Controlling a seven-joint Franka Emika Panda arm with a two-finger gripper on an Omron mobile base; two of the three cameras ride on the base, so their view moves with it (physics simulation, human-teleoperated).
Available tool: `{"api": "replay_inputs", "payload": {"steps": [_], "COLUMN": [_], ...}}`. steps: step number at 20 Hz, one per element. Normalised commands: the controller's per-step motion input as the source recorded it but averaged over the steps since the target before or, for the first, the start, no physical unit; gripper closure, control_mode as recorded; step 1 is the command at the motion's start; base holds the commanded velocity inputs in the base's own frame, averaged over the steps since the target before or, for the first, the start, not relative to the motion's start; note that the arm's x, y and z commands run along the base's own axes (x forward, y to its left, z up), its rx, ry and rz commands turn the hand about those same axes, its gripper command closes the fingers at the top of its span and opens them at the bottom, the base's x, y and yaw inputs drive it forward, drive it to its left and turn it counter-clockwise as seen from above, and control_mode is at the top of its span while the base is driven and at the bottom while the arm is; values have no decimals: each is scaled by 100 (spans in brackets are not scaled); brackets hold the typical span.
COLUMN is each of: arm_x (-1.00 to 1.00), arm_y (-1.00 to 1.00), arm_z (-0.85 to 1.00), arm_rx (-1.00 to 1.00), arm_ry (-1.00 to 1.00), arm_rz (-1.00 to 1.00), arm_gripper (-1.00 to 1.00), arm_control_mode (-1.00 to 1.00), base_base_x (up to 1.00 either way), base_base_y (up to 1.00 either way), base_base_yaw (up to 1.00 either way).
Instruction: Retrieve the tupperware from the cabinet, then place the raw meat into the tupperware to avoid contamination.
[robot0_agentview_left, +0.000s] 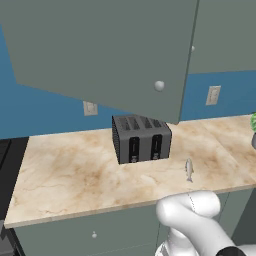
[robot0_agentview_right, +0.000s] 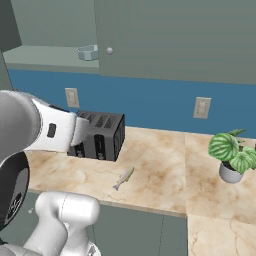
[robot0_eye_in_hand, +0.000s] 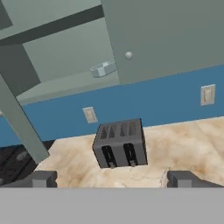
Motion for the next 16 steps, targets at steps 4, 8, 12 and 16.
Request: {"api": "replay_inputs", "payload": {"steps": [4,8,12,16], "arm_x": [44,56,57,50], "arm_y": [5,22,26,30], "arm_z": [-20,0,0,0], "arm_rx": [1,0,1,2], "arm_ry": [-8,-2,0,0], "arm_rz": [7,1,0,0], "arm_gripper": [-100,-100,-100,-100], "arm_control_mode": [-100,-100,-100,-100], "base_base_x": [0,0,0,0], "base_base_y": [0,0,0,0], "base_base_yaw": [0,0,0,0]}}
